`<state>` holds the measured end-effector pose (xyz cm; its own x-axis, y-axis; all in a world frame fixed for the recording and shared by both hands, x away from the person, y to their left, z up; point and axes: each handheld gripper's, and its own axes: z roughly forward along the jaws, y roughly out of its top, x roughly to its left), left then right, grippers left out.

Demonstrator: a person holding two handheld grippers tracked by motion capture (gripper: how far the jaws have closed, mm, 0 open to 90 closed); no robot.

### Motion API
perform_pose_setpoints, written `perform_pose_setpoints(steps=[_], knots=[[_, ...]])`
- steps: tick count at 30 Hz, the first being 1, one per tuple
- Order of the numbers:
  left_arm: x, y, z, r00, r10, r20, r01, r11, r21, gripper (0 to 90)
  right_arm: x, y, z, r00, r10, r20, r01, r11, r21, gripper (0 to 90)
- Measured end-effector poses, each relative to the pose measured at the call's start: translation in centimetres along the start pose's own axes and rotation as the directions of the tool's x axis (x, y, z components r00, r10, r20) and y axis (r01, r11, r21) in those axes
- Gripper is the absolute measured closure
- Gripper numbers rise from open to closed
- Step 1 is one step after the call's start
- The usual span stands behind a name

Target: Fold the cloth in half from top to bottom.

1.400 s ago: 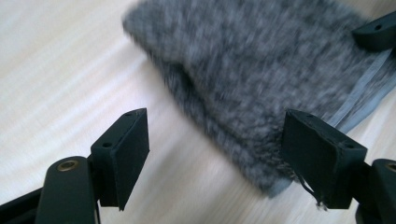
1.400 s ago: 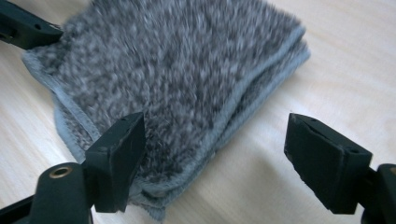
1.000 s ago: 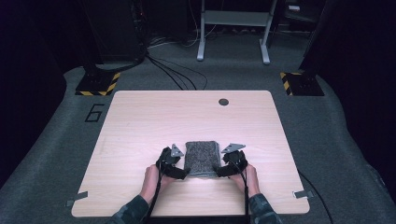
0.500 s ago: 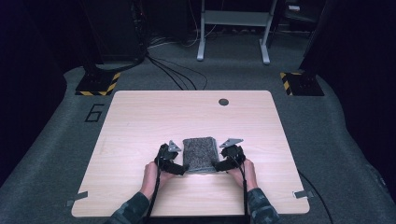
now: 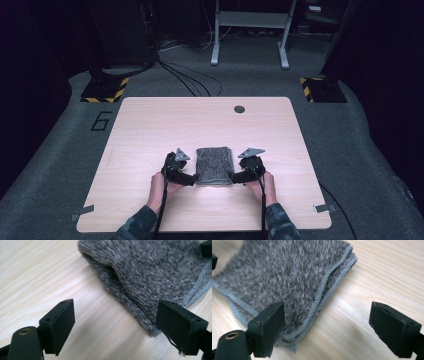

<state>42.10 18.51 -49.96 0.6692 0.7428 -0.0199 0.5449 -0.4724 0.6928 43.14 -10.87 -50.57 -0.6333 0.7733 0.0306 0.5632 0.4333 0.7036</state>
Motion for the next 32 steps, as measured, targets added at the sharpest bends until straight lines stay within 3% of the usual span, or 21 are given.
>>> perform_pose_setpoints(steps=[6, 12, 14, 15, 17, 19, 21, 22, 24, 28, 30, 32], knots=[[1.3, -1.3, -2.3, 0.9983, -0.026, -0.052, 0.024, 0.9991, -0.036, 14.9, -0.8, -1.2, -2.6, 0.9993, 0.023, 0.03, -0.022, 0.999, -0.039, 13.5], [3.2, -3.9, -4.2, 0.9922, -0.066, -0.106, 0.064, 0.9978, -0.017, 14.6, -2.5, -3.8, -5.0, 0.9938, 0.064, 0.091, -0.061, 0.997, -0.044, 13.6], [4.2, -5.6, -5.1, 0.9867, -0.087, -0.137, 0.086, 0.9962, -0.009, 13.9, -3.1, -4.9, -5.6, 0.9893, 0.091, 0.115, -0.086, 0.995, -0.043, 13.7], [4.2, -5.6, -5.1, 0.9867, -0.087, -0.137, 0.086, 0.9962, -0.009, 13.7, -3.1, -4.9, -5.6, 0.9893, 0.091, 0.115, -0.086, 0.995, -0.043, 13.7], [4.8, -7.0, -5.6, 0.9782, -0.134, -0.159, 0.132, 0.991, -0.021, 13.5, -4.4, -7.0, -6.5, 0.9789, 0.126, 0.161, -0.122, 0.992, -0.034, 13.8], [5.4, -8.2, -5.9, 0.9682, -0.17, -0.183, 0.167, 0.9855, -0.031, 13.1, -5.1, -8.0, -6.9, 0.9727, 0.146, 0.181, -0.142, 0.989, -0.035, 13.8], [5.9, -9.1, -6.2, 0.9607, -0.194, -0.199, 0.19, 0.9811, -0.039, 12.6, -5.7, -8.9, -7.2, 0.9661, 0.157, 0.205, -0.154, 0.988, -0.032, 13.8], [5.9, -9.1, -6.2, 0.9607, -0.194, -0.199, 0.19, 0.9811, -0.039, 12.3, -5.9, -9.2, -7.2, 0.9627, 0.162, 0.217, -0.158, 0.987, -0.035, 13.8], [6.3, -9.9, -6.4, 0.9505, -0.218, -0.222, 0.21, 0.976, -0.059, 12.0, -6.1, -9.8, -7.3, 0.9574, 0.171, 0.233, -0.167, 0.985, -0.037, 13.2], [6.5, -10.4, -6.2, 0.944, -0.223, -0.244, 0.212, 0.9748, -0.069, 10.9, -6.6, -10.4, -7.4, 0.9548, 0.188, 0.23, -0.175, 0.982, -0.077, 12.3], [6.6, -10.4, -6.4, 0.9447, -0.225, -0.239, 0.216, 0.9744, -0.064, 10.8, -6.7, -10.4, -7.4, 0.956, 0.178, 0.233, -0.165, 0.983, -0.075, 11.7], [6.6, -10.6, -6.2, 0.9417, -0.225, -0.25, 0.208, 0.9739, -0.09, 10.7, -6.7, -10.4, -7.4, 0.9561, 0.178, 0.233, -0.165, 0.984, -0.071, 11.3]])
